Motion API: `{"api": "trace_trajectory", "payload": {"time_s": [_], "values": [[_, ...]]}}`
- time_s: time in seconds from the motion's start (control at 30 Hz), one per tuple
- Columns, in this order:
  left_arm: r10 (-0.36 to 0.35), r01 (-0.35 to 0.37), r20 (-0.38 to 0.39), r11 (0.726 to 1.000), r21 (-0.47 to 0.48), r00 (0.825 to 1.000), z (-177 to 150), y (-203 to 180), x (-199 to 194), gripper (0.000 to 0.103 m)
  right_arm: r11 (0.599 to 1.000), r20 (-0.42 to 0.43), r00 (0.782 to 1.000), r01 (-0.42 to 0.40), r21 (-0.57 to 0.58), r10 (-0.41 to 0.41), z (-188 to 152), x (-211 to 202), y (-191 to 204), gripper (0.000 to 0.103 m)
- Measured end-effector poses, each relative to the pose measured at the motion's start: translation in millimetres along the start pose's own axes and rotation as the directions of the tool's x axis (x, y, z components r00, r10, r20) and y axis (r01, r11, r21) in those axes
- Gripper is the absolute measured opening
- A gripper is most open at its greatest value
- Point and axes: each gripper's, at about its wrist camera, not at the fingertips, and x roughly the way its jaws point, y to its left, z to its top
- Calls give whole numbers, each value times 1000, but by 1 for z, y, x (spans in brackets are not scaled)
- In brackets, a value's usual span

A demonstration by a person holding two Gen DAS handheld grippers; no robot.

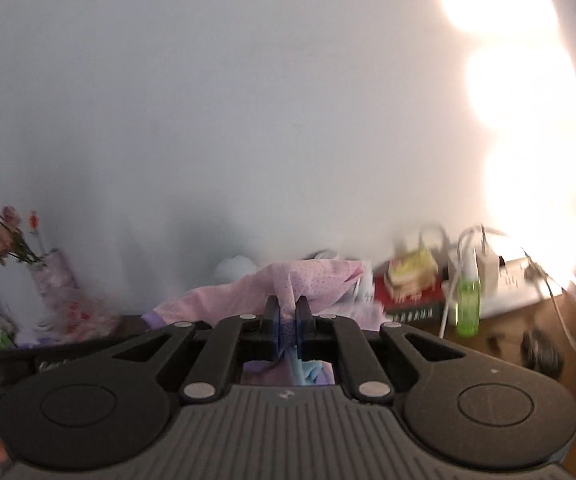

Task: Fold clothes
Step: 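Place the bundle on top of the folded clothes stack and open both tools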

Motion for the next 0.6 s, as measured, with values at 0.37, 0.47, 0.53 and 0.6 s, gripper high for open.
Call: {"api": "trace_trajectory", "payload": {"time_s": [0.37,0.47,0.53,0.6], "values": [[35,-40,-49,993,-114,998,16,56,93,9,1000,-100,995,-6,9,7,12,112,-38,7],[70,-81,-95,990,-118,993,5,61,109,9,999,-138,990,2,36,3,1,133,-48,7],[107,-116,-98,988,-98,989,3,58,112,10,998,-161,987,10,61,0,-8,142,-54,9],[155,-162,-89,984,-77,984,0,57,115,25,997,-183,982,48,53,-37,-17,150,-57,21]]}}
